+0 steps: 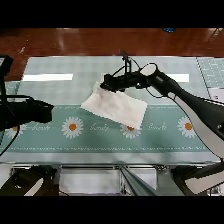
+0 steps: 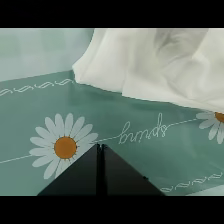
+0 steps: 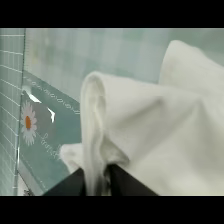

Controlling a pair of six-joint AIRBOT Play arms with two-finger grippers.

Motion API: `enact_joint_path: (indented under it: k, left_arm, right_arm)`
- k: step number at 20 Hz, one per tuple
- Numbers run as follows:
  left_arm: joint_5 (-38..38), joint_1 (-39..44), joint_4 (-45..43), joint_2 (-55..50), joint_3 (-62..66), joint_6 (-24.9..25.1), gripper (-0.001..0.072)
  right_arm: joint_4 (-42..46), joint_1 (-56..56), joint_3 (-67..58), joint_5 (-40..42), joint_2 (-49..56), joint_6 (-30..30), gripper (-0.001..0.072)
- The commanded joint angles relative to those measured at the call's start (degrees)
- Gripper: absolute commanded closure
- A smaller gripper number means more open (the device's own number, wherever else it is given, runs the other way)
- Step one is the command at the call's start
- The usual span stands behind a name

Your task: Fold the shirts.

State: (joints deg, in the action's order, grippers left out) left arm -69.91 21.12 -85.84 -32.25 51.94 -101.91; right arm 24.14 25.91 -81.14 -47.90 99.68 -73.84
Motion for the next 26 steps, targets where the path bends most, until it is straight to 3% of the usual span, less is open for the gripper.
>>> enact_joint_path:
  k: [1,4,6,8,10,12,13,15,18,23,26]
  left_arm:
    - [2.7,0.0,-0.3,0.1,-2.1,-0.9,0.0688]
    - [5.0,0.0,-0.3,-1.0,-2.1,-0.9,0.0688]
    - [5.3,0.0,-0.3,-1.9,-2.1,-1.4,0.0688]
    - [5.4,0.0,-0.3,-2.9,-2.1,-1.5,0.0688]
    - [5.4,0.0,-0.2,-4.3,-2.3,-1.5,0.0689]
    - [5.6,0.0,0.0,-5.5,-2.6,-1.5,0.0689]
    - [6.1,0.0,0.9,-6.1,-3.0,-1.5,0.0689]
    - [7.6,0.0,3.1,-7.2,-3.4,-1.5,0.0689]
    - [9.4,0.0,5.6,-9.2,-3.5,-1.5,0.0689]
    - [9.3,0.0,7.1,-10.2,-3.5,-1.5,0.0689]
    - [9.3,0.0,7.8,-10.2,-3.5,-1.5,0.0688]
  right_arm:
    - [-4.3,0.7,-2.6,-0.1,4.3,1.7,0.0301]
    - [-3.9,-3.5,-2.6,-4.4,1.5,1.7,0.0304]
    - [1.4,-10.2,-2.6,-13.5,-2.5,0.0,0.0304]
    - [16.8,-16.9,-1.6,-22.0,-8.6,-5.4,0.0304]
    - [36.1,-21.7,4.3,-24.5,-17.3,-11.4,0.0304]
    - [54.2,-25.4,17.6,-18.7,-28.9,-22.8,0.0304]
    - [57.2,-26.7,25.0,-13.6,-34.0,-27.9,0.0304]
    - [51.5,-27.8,38.8,-2.2,-41.5,-31.1,0.0304]
    - [33.9,-26.7,49.0,5.2,-41.2,-23.8,0.0304]
    - [10.4,-25.8,49.4,4.0,-29.9,-5.7,0.0304]
    - [1.2,-22.0,49.1,3.3,-23.5,1.2,0.0304]
